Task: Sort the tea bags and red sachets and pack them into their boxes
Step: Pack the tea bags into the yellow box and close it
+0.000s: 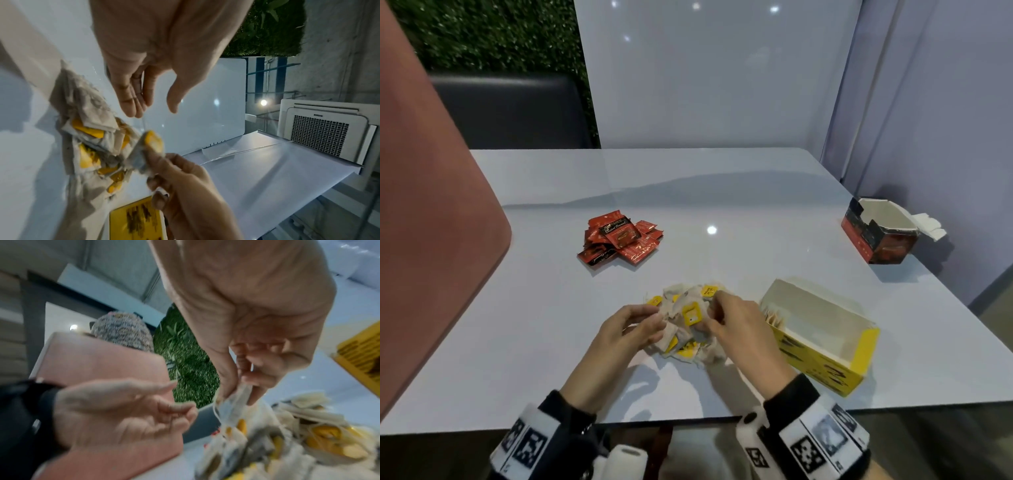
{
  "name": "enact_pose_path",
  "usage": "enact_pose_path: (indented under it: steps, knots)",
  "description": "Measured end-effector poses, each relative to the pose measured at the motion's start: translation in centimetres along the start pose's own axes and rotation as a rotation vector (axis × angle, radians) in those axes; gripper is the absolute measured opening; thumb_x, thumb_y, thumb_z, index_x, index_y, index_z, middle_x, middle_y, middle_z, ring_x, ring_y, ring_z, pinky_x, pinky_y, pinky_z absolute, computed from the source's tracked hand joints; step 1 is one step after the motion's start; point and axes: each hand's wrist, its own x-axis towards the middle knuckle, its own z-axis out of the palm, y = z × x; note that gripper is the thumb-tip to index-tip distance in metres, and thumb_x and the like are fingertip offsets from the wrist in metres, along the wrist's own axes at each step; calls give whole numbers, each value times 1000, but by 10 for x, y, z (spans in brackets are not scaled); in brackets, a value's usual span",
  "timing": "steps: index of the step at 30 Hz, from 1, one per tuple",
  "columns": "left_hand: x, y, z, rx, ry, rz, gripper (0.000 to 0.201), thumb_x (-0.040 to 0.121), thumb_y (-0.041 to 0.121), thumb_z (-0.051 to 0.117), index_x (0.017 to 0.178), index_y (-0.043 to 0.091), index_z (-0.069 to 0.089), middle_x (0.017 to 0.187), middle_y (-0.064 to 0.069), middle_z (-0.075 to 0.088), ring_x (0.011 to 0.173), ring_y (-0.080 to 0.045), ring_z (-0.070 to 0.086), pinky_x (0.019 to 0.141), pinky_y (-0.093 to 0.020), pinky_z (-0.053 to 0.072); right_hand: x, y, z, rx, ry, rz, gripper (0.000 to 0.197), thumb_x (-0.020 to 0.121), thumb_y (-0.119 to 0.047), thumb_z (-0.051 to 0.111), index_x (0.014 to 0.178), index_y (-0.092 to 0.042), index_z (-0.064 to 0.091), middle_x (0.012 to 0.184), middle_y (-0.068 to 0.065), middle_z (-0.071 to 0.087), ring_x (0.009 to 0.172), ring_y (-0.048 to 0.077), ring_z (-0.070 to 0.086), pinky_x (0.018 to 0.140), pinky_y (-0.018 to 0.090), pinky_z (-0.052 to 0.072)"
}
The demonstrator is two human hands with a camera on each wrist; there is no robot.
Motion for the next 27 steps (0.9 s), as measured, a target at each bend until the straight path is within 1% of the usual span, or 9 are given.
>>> enact_pose_path:
  steps: [3, 6, 11, 13, 15, 19, 22, 25, 27]
  knots:
    - [-6, -3, 9, -164, -73, -33, 61, 68, 49, 75, 108, 4, 63, 103, -13, 71, 97, -22, 68, 78, -25, 57, -4, -12, -3, 320, -7, 16, 32, 80, -20, 70, 63, -25, 43, 67, -6, 52, 62, 8, 48, 54, 16, 37]
    - [-5, 1, 17, -316, -182, -87, 34, 90, 20, 50, 110, -6, 62, 106, -19, 70, 98, -26, 68, 79, -30, 58, -9, -27, 1, 439, -113, 40, 23, 81, -19, 69, 66, -23, 51, 72, 0, 61, 63, 10, 54, 56, 16, 40]
    - [0, 2, -3, -270, -96, -93, 26, 91, 5, 48, 110, -7, 61, 103, -19, 71, 94, -25, 70, 72, -27, 59, -17, -21, -23, -148, 47, -77, 9, 91, -18, 54, 100, -15, 54, 94, -4, 53, 86, 15, 54, 64, 24, 41]
    - [-2, 2, -11, -275, -95, -103, 25, 92, 4, 47, 107, -8, 62, 103, -21, 70, 93, -26, 70, 68, -25, 58, -27, -5, -36, -450, 105, -45, 35, 70, -5, 74, 99, -11, 56, 92, 3, 55, 83, 22, 55, 53, 27, 37]
    - [-4, 2, -15, -293, -91, -112, 26, 91, 4, 47, 108, -9, 61, 103, -23, 70, 93, -28, 70, 68, -25, 58, -39, 14, -42, -634, 156, -38, 52, 28, 8, 83, 73, -6, 60, 67, 10, 57, 61, 28, 57, 45, 28, 29]
    - [-4, 1, -10, -310, -111, -142, 28, 92, 10, 47, 111, -6, 59, 105, -21, 70, 96, -30, 69, 75, -33, 59, -44, 49, -41, -706, 46, -27, 51, 14, 14, 76, 55, -8, 55, 40, 6, 47, 32, 27, 46, 44, 20, 9]
    - [-4, 0, -3, -256, -161, -165, 27, 94, 14, 45, 111, 0, 61, 107, -16, 70, 101, -27, 67, 81, -35, 55, -29, 56, -47, -799, 18, 26, 49, 29, 10, 80, 70, -7, 60, 45, 6, 52, 33, 28, 51, 49, 18, -8]
    - [-2, 0, 1, -288, -191, -178, 26, 94, 4, 41, 112, -3, 59, 110, -17, 69, 103, -27, 66, 85, -36, 53, -8, 66, -52, -813, -118, 91, 23, 84, -2, 52, 103, -15, 48, 88, 6, 62, 83, 29, 64, 43, 28, 9]
    - [0, 1, 0, -301, -191, -172, 27, 93, -3, 39, 114, -7, 57, 111, -18, 68, 103, -28, 67, 84, -35, 53, 1, 67, -55, -803, -159, 111, 18, 91, -4, 41, 102, -17, 42, 87, 6, 55, 86, 29, 60, 47, 30, 18]
